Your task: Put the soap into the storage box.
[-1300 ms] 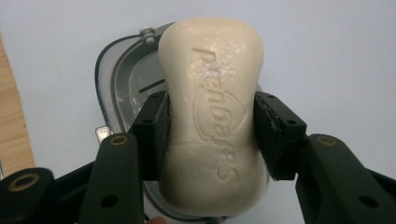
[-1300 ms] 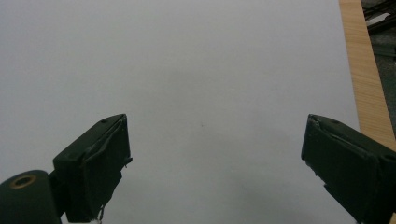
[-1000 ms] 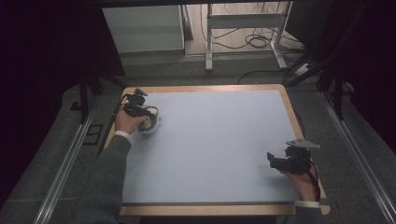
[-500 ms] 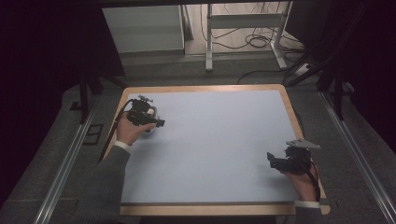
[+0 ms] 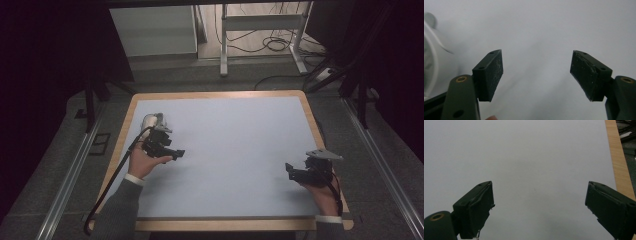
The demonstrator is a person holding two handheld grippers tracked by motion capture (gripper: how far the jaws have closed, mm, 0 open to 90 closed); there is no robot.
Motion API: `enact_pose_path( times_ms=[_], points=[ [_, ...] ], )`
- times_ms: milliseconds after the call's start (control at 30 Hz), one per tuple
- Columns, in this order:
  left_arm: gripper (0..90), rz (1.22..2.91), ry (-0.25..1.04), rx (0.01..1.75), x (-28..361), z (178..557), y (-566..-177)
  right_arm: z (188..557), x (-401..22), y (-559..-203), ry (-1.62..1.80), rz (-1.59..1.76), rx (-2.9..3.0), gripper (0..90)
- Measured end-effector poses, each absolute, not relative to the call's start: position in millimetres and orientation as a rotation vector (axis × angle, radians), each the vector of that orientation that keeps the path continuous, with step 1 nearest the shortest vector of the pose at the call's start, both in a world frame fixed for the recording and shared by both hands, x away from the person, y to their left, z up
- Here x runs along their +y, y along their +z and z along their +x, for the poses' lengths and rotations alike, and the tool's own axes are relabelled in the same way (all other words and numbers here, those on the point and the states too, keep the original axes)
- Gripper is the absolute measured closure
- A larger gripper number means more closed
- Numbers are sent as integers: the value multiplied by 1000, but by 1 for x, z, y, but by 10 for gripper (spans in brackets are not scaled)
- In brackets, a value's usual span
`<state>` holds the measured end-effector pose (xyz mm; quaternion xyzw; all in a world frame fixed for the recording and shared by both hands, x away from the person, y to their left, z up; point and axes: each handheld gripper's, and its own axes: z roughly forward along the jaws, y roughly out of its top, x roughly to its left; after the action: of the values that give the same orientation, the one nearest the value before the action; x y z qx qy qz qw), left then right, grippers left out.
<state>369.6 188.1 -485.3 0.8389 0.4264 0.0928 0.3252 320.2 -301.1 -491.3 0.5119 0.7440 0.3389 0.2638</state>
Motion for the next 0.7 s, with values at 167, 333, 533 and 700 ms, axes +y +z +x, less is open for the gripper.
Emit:
enact_pose_path(
  times_ms=[167, 333, 533, 700],
  points=[
    [268, 2184, 232, 1111, 185, 357, -495, 320, -300, -491, 917, 1377, 2012, 80],
    [269, 2212, 226, 1126, 180, 345, -508, 320, -300, -491, 920, 1376, 2012, 80],
    [265, 2158, 183, 1113, 184, 333, -521, 320, -300, -491, 915, 1375, 2014, 79],
    [262, 2154, 186, 1131, 187, 329, -524, 320, -299, -491, 915, 1373, 2016, 80]
  ],
)
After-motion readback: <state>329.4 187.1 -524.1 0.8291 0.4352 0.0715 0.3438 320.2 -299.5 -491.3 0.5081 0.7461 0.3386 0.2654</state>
